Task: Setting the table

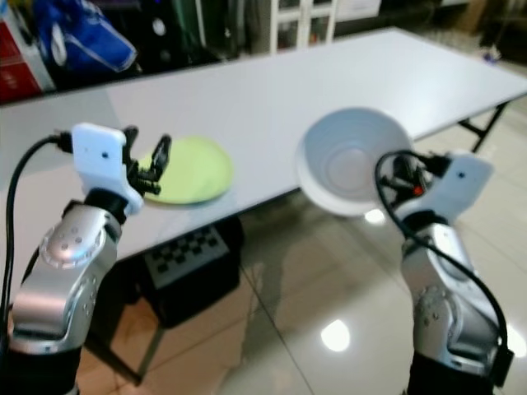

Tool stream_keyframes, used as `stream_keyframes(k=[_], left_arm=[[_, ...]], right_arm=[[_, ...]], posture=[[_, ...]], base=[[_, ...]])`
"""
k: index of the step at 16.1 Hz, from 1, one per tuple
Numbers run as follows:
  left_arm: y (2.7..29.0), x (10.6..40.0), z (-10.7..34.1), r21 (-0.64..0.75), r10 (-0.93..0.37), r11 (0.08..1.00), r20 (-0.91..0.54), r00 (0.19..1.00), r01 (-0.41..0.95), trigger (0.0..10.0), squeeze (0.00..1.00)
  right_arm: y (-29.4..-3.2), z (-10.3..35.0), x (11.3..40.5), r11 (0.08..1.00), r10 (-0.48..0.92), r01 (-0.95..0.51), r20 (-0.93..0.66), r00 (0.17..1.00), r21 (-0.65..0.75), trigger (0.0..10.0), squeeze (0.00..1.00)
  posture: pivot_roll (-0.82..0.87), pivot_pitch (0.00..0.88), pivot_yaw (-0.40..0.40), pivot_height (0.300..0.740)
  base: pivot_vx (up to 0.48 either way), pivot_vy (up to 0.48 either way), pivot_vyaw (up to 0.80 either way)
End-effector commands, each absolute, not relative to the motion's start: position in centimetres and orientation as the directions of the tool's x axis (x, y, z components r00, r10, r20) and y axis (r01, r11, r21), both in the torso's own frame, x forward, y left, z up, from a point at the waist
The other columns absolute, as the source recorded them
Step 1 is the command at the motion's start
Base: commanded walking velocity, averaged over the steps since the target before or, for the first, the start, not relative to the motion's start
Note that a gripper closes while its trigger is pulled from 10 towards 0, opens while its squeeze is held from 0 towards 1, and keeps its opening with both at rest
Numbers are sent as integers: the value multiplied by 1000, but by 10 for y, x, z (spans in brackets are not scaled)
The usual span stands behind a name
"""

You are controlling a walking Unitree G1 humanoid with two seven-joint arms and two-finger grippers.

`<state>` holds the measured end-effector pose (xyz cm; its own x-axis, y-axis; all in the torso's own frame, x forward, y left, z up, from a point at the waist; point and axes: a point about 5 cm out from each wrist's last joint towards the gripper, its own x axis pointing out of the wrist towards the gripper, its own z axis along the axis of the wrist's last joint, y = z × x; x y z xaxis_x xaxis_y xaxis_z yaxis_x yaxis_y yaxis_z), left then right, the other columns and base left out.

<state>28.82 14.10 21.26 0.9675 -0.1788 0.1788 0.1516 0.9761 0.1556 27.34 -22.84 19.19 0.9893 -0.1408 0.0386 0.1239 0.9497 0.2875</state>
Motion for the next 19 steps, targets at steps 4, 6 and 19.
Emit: stream_keyframes(k=[4,6,19], left_arm=[[151,288,215,171,-161,977,182,970,130,10000,0],[150,288,215,172,-162,976,181,970,131,10000,0],[131,286,194,145,-256,960,113,960,239,10000,0]], right_arm=[[-214,195,276,948,-88,65,60,994,311,10000,0],[-216,195,275,942,-101,76,62,993,328,10000,0],[-249,209,290,945,-228,207,54,972,254,10000,0]], posture=[[23,0,20,740],[21,0,24,740],[-18,0,36,740]], base=[[401,0,742],[401,0,284],[212,0,0]])
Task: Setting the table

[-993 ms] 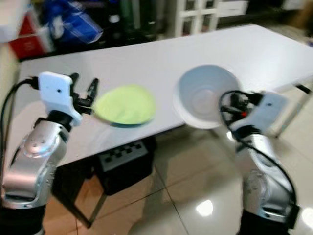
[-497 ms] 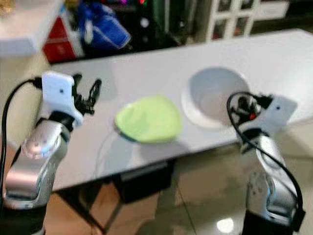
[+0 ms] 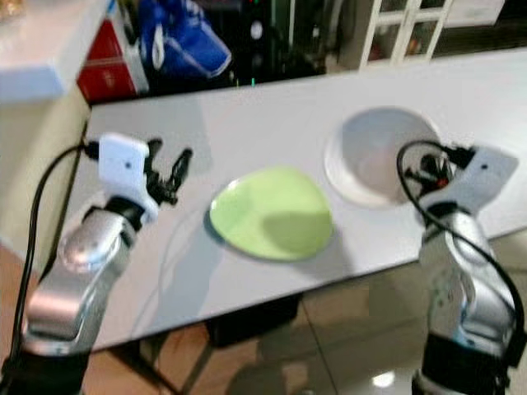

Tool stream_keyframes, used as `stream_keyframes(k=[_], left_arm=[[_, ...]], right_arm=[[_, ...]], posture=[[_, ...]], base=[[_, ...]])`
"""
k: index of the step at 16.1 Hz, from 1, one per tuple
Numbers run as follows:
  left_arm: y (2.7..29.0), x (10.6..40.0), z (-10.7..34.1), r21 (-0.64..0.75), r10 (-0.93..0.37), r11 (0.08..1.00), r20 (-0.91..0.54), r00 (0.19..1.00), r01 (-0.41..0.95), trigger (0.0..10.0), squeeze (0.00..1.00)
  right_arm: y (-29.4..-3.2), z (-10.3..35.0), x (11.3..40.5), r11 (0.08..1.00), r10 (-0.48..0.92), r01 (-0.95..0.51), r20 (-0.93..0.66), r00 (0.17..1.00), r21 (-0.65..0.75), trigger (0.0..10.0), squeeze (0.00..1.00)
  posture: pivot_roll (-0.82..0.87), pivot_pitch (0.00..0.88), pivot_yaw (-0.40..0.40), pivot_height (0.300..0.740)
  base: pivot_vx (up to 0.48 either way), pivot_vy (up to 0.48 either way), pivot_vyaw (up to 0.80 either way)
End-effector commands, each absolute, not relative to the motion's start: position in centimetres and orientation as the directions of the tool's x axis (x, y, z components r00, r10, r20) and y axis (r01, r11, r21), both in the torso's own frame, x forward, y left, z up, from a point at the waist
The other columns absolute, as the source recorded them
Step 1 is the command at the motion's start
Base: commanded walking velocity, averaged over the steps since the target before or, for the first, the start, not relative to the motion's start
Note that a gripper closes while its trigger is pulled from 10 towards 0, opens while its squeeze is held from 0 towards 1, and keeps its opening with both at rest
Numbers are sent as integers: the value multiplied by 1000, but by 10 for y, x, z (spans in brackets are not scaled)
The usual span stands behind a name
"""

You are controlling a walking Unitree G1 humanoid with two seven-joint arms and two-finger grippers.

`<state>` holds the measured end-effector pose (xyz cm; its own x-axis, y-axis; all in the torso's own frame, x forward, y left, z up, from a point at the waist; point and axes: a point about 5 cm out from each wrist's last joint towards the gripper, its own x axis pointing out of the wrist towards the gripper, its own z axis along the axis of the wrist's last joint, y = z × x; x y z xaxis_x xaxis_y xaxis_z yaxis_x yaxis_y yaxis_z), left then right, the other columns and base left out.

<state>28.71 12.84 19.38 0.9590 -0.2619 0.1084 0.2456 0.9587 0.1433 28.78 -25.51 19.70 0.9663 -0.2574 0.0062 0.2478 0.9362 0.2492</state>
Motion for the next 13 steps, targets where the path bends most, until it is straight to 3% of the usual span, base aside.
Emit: stream_keyframes(k=[1,5,11,13], left_arm=[[132,285,190,135,-246,963,99,964,232,10000,0],[133,279,182,123,-220,970,79,972,209,10000,0],[137,283,184,153,-246,961,77,966,232,10000,0],[141,287,183,107,-202,975,73,977,194,10000,0]], right_arm=[[-252,211,292,941,-237,216,51,970,260,10000,0],[-251,207,302,950,-190,183,5,982,253,10000,0],[-261,186,313,906,-255,264,-69,964,331,10000,0],[-266,184,323,897,-265,270,-62,962,349,10000,0]], posture=[[-19,0,32,740],[-26,13,0,740],[-14,12,22,740],[-6,2,18,740]], base=[[0,0,0],[0,0,0],[0,0,0],[0,0,0]])
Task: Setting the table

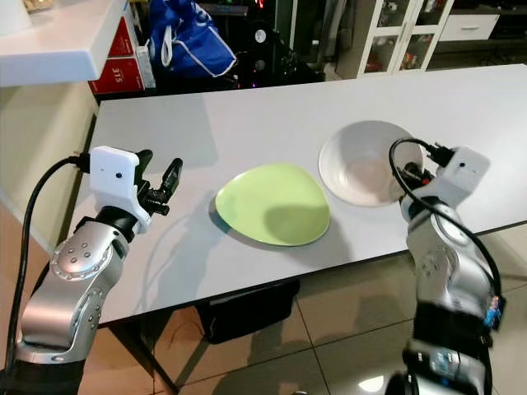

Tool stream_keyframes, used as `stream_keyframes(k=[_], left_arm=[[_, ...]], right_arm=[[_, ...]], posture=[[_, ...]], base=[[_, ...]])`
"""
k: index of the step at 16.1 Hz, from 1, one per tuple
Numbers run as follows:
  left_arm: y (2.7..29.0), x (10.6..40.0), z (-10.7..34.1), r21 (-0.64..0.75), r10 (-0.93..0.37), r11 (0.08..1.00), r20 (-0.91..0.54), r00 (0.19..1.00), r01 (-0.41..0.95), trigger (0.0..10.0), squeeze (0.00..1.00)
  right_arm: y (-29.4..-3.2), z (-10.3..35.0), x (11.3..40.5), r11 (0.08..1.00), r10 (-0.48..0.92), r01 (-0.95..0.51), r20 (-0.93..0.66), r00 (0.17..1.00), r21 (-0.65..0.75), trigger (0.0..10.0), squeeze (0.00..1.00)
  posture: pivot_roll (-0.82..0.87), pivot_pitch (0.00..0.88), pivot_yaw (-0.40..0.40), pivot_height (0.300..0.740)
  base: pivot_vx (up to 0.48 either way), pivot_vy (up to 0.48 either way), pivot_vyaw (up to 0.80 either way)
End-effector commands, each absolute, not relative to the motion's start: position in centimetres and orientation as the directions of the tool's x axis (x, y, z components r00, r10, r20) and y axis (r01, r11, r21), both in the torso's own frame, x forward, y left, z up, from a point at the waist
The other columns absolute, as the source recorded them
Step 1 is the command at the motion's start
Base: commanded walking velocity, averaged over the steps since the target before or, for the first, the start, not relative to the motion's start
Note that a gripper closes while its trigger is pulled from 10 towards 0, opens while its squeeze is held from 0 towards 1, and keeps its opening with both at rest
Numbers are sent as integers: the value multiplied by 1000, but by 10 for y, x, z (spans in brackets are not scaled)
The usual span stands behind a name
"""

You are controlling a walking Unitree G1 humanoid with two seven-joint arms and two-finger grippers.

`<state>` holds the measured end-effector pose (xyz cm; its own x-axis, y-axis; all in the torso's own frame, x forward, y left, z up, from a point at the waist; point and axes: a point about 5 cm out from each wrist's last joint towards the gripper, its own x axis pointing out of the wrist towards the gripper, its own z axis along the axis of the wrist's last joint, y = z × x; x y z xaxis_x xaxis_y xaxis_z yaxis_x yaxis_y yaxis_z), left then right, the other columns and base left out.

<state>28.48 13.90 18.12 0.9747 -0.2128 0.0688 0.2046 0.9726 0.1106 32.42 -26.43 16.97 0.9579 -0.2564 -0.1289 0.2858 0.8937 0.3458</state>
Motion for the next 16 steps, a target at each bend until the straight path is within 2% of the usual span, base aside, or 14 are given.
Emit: stream_keyframes(k=[1,6,7,12,16], left_arm=[[141,288,186,120,-205,974,95,974,193,10000,0],[129,273,194,146,-362,927,119,925,344,10000,0],[128,265,198,159,-407,908,120,905,387,10000,0],[122,247,207,151,-559,827,117,821,542,10000,0],[124,239,211,153,-580,811,86,810,564,10000,0]], right_arm=[[-271,186,337,891,-273,272,-48,961,364,10000,0],[-281,175,373,856,-259,309,-172,950,414,10000,0],[-282,175,379,820,-255,317,-192,948,477,10000,0],[-284,184,387,805,-256,319,-192,947,500,10000,0],[-291,194,388,800,-289,337,-173,942,497,10000,0]], posture=[[-1,0,18,740],[74,20,0,740],[111,43,-1,740],[162,94,-1,740],[182,149,11,740]], base=[[0,0,0],[0,0,0],[0,0,0],[0,0,0],[0,0,0]])
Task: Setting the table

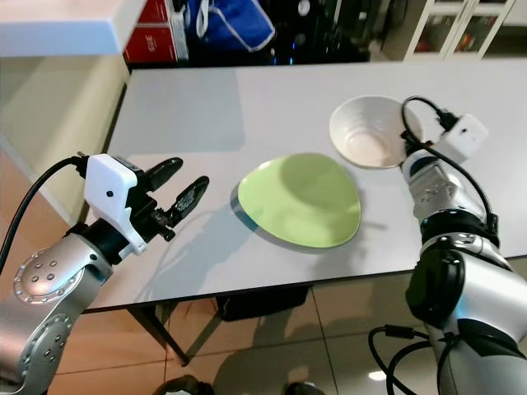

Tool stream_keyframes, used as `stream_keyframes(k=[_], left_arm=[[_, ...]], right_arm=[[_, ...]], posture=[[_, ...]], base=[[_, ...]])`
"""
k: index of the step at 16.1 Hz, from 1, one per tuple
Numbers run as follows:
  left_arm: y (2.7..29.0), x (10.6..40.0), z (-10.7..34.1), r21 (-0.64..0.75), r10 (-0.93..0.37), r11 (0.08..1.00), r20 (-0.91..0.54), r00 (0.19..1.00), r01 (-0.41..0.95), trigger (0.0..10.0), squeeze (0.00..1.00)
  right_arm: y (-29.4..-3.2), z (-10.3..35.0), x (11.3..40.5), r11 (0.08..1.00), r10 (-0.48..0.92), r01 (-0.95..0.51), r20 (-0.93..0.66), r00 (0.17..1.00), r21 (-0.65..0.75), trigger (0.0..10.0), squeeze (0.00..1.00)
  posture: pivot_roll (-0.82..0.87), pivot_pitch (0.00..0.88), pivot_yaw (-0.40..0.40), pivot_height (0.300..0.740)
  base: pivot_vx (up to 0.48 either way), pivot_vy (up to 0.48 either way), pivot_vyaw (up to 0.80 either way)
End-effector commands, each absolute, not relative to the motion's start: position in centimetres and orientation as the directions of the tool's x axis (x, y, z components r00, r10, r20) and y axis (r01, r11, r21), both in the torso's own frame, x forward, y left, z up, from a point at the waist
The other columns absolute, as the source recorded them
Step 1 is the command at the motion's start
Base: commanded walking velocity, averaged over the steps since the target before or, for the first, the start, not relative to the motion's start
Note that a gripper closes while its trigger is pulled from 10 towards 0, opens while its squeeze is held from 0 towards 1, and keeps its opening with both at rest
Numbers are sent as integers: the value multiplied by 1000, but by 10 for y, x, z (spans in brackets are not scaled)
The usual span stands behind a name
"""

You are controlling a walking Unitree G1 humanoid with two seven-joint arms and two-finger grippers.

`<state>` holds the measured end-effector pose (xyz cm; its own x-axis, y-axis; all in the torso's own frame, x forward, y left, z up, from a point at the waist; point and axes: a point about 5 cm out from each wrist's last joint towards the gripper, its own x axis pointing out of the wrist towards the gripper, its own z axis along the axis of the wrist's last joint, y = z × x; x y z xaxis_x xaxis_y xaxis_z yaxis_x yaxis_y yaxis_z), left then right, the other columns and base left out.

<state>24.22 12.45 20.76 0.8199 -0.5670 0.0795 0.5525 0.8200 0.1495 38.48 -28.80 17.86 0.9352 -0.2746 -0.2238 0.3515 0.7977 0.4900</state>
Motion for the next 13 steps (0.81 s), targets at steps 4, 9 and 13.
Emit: stream_keyframes(k=[4,9,13], left_arm=[[129,236,220,165,-554,828,91,827,536,10000,0],[136,231,232,179,-540,835,94,836,519,10000,0],[135,226,233,182,-542,832,76,837,523,10000,0]], right_arm=[[-297,197,387,787,-341,375,-160,926,491,10000,0],[-299,195,386,756,-386,415,-167,907,506,10000,0],[-300,200,387,713,-394,416,-168,904,565,10000,0]], posture=[[222,197,19,740],[282,247,28,740],[294,247,26,740]], base=[[0,0,0],[0,0,0],[0,0,0]])
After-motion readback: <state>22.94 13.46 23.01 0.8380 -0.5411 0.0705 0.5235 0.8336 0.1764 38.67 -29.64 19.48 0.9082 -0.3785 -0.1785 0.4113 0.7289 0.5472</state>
